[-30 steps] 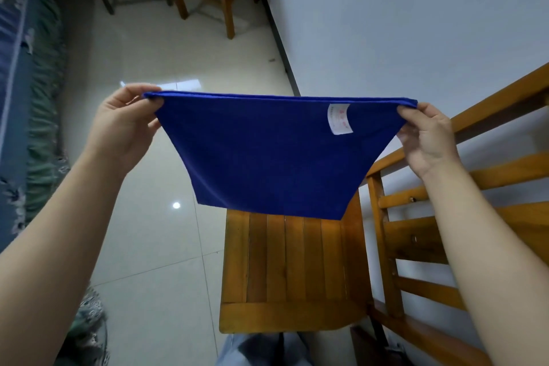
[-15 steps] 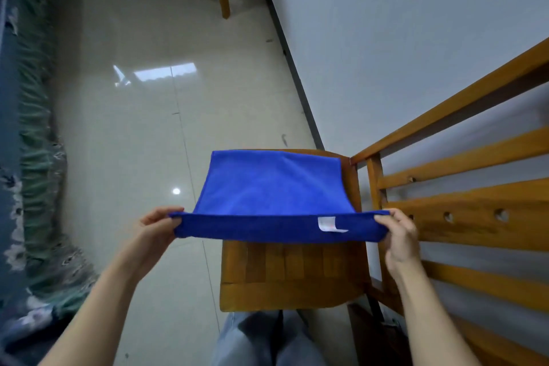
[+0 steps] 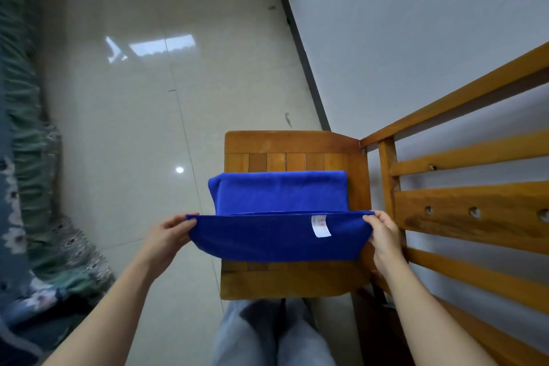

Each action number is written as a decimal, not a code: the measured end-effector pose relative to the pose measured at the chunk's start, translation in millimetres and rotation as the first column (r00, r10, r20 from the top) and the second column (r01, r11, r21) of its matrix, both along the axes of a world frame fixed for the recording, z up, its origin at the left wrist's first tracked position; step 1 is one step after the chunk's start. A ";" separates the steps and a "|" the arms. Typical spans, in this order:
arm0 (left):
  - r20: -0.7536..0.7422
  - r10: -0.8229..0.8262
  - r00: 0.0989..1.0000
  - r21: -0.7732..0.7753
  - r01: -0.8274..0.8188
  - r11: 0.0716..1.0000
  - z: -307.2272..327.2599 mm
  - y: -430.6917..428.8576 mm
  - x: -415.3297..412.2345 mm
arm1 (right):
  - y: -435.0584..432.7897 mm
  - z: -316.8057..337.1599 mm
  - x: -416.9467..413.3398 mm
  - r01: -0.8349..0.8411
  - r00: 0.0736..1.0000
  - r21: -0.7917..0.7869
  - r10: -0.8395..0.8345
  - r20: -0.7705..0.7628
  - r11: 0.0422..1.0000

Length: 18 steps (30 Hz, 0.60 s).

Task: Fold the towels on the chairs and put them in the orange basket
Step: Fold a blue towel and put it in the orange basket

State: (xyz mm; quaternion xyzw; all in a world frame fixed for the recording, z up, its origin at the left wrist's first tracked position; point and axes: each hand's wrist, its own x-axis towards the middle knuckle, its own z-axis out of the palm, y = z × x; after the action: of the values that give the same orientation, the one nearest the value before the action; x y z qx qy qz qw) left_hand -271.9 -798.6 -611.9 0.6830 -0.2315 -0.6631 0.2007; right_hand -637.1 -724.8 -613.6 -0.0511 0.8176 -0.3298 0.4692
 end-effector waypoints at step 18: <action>0.567 -0.164 0.807 -0.066 0.243 0.968 -60.1 -29.0 -76.2 | -46.0 -56.9 32.5 -0.296 0.817 0.145 0.329 -0.473 0.944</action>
State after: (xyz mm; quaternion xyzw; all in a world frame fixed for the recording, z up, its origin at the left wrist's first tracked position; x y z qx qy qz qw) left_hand -348.2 -827.7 -672.0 0.8023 -0.3962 -0.4355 0.0982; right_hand -604.6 -770.8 -670.5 -0.2514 0.9004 -0.1976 0.2952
